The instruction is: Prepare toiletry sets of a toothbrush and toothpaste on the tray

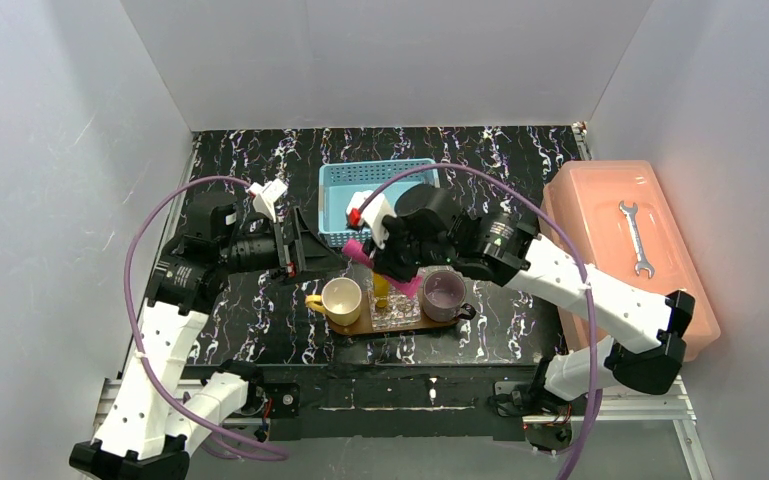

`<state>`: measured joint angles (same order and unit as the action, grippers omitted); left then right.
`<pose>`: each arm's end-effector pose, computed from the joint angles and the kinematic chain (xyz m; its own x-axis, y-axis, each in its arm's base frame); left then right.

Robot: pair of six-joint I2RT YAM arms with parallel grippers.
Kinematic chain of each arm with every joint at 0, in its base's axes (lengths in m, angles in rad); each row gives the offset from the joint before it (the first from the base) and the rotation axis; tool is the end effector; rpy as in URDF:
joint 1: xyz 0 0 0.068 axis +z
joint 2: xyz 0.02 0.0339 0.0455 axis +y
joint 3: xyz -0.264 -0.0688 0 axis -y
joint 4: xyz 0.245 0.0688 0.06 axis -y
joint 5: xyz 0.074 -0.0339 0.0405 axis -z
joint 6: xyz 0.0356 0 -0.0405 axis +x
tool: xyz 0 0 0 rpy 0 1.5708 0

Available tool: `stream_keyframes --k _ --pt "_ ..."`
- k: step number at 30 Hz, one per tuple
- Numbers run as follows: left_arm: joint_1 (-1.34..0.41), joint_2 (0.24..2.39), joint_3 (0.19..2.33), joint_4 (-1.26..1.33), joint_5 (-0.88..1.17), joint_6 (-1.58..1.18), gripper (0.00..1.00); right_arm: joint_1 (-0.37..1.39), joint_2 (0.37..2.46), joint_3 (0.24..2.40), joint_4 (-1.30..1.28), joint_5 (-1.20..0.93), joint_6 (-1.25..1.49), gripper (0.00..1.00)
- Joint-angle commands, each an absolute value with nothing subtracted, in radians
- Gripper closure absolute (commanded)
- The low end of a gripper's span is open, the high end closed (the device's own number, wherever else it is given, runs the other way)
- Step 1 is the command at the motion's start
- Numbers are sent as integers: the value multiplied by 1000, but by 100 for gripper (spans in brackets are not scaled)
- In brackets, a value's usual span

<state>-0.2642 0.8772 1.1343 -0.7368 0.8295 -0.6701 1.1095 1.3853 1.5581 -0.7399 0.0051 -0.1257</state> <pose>0.1475 -0.0671 0.3916 -0.8510 -0.2042 -0.4839 0.3566 0.4518 -0.8178 0.1314 0.2639 0.4153 -0.1252 -0.5335 -0.8365 -0.9165 0.3851 -0.1085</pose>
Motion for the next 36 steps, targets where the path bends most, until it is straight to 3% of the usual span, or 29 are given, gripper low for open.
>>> stream_keyframes --k 1,4,14,34,36 --pt "-264 855 1126 -674 975 -727 1 1188 1352 1566 -719 -42 -143 75" --pt "-263 852 1109 -670 1006 -729 1 1234 1355 1570 -709 -42 -145 75" --pt "-264 841 1033 -677 1081 -712 15 1307 1398 1624 -719 -6 -172 73" --pt "-264 839 975 -710 1185 -613 51 1352 1456 1690 -735 34 -198 70" --pt "-263 838 970 -710 1192 -608 59 1355 1458 1692 -735 44 -200 70"
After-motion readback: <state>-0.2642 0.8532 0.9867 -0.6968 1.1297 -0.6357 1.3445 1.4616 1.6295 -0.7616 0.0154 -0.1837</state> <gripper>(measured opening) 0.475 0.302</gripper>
